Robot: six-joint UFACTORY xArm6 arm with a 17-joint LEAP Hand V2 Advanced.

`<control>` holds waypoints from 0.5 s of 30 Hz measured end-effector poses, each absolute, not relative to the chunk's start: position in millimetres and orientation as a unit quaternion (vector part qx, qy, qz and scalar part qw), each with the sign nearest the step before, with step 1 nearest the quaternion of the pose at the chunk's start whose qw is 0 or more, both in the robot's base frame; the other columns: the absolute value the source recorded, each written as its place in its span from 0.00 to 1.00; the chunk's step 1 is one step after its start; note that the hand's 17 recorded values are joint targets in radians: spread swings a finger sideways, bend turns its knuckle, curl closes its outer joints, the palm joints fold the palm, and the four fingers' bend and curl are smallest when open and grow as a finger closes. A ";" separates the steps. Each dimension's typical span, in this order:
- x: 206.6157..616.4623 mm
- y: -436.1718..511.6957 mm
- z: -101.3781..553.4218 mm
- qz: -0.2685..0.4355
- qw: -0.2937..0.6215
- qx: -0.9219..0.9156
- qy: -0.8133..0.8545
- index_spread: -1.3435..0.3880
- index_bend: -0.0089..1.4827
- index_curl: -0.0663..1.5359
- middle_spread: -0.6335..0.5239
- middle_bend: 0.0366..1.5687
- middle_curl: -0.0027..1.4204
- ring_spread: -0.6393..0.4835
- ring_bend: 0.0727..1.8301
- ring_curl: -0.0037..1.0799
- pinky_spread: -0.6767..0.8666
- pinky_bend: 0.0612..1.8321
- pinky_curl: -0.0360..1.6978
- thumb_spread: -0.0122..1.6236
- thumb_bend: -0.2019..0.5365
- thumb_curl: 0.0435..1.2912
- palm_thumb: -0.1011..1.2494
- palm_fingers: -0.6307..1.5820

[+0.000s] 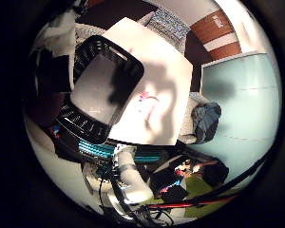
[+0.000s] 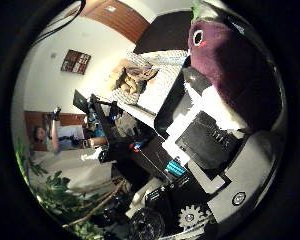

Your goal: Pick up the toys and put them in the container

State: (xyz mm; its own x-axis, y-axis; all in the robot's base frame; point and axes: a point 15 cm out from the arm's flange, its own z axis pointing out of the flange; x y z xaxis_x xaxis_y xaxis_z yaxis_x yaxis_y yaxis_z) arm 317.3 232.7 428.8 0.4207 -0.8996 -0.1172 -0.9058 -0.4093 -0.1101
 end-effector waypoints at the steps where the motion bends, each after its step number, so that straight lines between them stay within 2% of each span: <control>1: 317.6 233.6 427.5 0.020 0.077 -0.840 0.537 0.57 0.66 0.68 0.30 0.72 0.79 0.32 0.76 0.78 0.30 0.72 0.60 0.62 0.25 0.50 0.79 0.67; 3: 319.3 235.3 427.6 0.020 0.080 -0.840 0.537 0.57 0.64 0.67 0.30 0.72 0.77 0.33 0.74 0.76 0.29 0.70 0.60 0.63 0.22 0.49 0.74 0.68; 5: 324.7 238.6 428.8 0.015 0.090 -0.839 0.536 0.57 0.53 0.64 0.31 0.70 0.73 0.33 0.74 0.73 0.27 0.67 0.57 0.64 0.22 0.47 0.68 0.67; 7: 327.2 239.3 427.9 0.014 0.092 -0.840 0.535 0.55 0.33 0.59 0.32 0.62 0.66 0.31 0.72 0.66 0.21 0.66 0.53 0.69 0.24 0.43 0.64 0.63; 9: 328.2 239.0 425.9 0.014 0.090 -0.842 0.532 0.54 0.14 0.52 0.33 0.50 0.60 0.31 0.71 0.61 0.15 0.64 0.49 0.72 0.24 0.39 0.60 0.53; 12: 330.2 237.2 423.2 0.014 0.089 -0.841 0.533 0.51 0.12 0.44 0.34 0.41 0.54 0.32 0.63 0.54 0.16 0.59 0.45 0.74 0.25 0.34 0.58 0.46; 15: 326.3 231.2 404.2 0.022 0.072 -0.843 0.532 0.51 0.14 0.41 0.37 0.36 0.49 0.36 0.58 0.49 0.25 0.50 0.43 0.75 0.25 0.32 0.56 0.41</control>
State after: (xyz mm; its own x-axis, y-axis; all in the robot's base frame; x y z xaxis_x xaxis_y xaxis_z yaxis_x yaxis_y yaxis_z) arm 326.3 231.2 404.2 0.4321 -0.8945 -0.1142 -0.9010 -0.4229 -0.0970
